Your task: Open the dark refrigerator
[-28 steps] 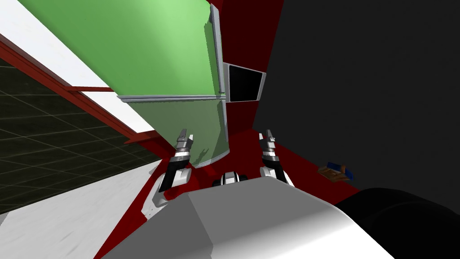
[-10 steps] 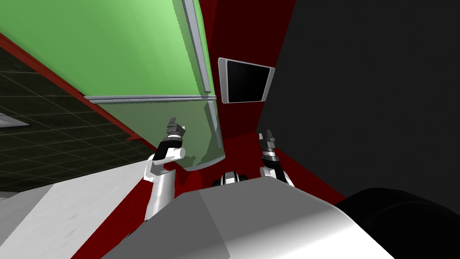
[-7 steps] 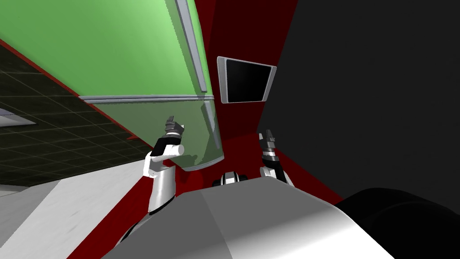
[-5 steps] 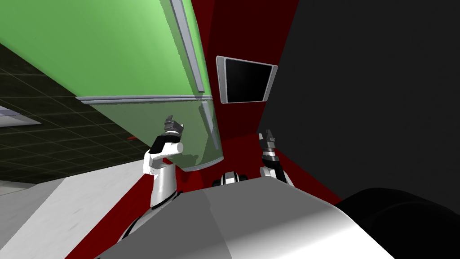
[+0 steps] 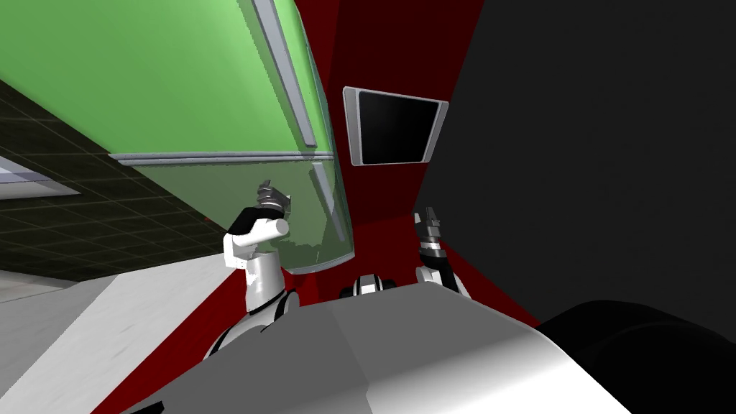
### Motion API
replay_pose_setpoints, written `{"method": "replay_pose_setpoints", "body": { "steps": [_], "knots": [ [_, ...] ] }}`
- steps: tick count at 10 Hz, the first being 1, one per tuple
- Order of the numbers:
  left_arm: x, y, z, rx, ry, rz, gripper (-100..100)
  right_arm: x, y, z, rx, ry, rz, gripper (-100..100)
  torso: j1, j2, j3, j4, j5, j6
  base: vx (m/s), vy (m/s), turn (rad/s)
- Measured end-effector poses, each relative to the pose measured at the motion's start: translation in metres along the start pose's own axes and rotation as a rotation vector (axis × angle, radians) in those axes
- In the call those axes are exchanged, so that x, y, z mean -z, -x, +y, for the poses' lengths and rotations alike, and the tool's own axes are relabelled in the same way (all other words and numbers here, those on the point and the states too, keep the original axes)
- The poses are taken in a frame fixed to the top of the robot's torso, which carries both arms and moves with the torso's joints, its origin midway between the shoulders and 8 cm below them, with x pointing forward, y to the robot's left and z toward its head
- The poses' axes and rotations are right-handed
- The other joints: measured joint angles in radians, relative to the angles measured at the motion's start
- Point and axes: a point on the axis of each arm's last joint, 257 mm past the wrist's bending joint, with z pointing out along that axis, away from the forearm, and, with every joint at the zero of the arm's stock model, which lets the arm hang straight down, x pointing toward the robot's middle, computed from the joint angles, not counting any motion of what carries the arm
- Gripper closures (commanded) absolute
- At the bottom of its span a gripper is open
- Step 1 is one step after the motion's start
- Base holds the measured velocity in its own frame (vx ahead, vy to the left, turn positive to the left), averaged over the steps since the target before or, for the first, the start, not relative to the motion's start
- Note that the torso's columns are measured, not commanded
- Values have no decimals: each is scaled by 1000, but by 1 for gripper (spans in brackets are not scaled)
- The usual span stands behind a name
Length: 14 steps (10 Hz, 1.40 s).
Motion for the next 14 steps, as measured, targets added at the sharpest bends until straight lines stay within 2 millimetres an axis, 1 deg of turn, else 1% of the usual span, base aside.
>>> {"method": "replay_pose_setpoints", "body": {
  "steps": [1,2,5,8,13,14],
  "knots": [
    [-4,1,0,15,16,-7,-100,0,0,0,0,0,0,0,3,0,0,0,1,0,62,-144,87],
    [-10,5,-3,38,26,-15,-100,0,0,0,0,0,0,0,3,0,0,0,1,0,40,-138,53],
    [-21,8,-5,93,67,-32,-100,0,0,0,0,0,0,0,4,1,0,0,1,0,46,-135,73],
    [-33,12,-12,158,103,-46,-100,0,0,0,0,0,0,0,1,0,0,0,0,0,53,-135,63],
    [-47,12,-19,249,164,-56,-100,0,0,0,0,0,0,0,4,2,1,0,1,0,40,-138,62],
    [-52,12,-23,271,173,-56,-100,0,0,0,0,0,0,0,2,1,1,0,1,0,34,-112,49]
  ]
}}
